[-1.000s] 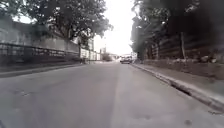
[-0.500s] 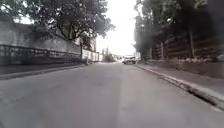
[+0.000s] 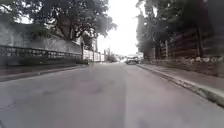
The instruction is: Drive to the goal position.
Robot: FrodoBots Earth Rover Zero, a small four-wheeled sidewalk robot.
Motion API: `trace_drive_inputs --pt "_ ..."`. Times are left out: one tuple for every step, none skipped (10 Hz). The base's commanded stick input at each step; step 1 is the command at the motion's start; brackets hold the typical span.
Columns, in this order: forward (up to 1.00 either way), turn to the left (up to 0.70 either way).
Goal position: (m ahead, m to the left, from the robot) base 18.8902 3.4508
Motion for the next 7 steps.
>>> trace_drive_inputs --pt "1.0 0.0" --pt "1.0 0.0" --pt "1.0 0.0" --pt "1.0 0.0" --pt "1.0 0.0" --pt "1.0 0.0" --pt "1.0 0.0"
